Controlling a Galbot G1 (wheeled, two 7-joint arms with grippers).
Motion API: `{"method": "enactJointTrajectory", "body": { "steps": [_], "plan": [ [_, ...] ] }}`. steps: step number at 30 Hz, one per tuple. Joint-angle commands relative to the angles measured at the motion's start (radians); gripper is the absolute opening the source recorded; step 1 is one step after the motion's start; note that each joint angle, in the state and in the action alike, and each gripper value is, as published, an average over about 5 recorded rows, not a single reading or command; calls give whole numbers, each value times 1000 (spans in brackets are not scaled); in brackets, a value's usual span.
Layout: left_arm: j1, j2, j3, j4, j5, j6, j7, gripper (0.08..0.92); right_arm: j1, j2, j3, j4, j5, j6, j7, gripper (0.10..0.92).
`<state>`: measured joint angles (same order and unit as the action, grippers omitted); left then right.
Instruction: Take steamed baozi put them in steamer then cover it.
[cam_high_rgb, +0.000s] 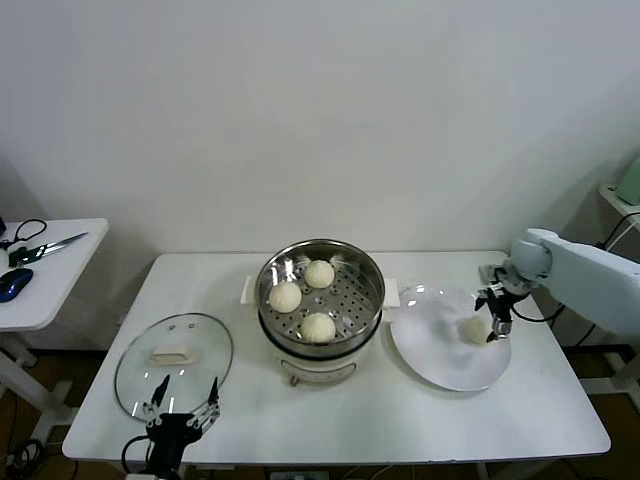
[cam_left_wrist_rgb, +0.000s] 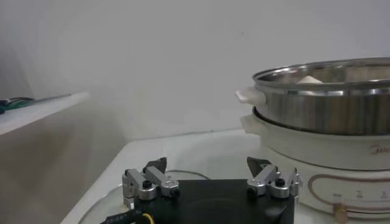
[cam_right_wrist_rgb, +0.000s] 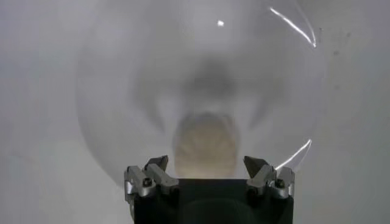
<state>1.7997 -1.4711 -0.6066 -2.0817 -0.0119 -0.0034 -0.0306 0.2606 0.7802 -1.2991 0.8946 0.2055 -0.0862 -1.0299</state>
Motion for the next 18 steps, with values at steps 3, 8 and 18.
{"method": "enactJointTrajectory", "body": {
  "steps": [3,8,18],
  "plan": [
    [2,0,0,1,0,0,-1,823,-84,17,78,-54,-44,-8,8,822],
    [1,-3,0,-3,3,0,-1,823,-80,17,86,-55,-41,-6,3,776],
    [3,-3,-5,-10,10,0,-2,823,232,-39,-116,85,146,-7,-18,688]
  ]
}}
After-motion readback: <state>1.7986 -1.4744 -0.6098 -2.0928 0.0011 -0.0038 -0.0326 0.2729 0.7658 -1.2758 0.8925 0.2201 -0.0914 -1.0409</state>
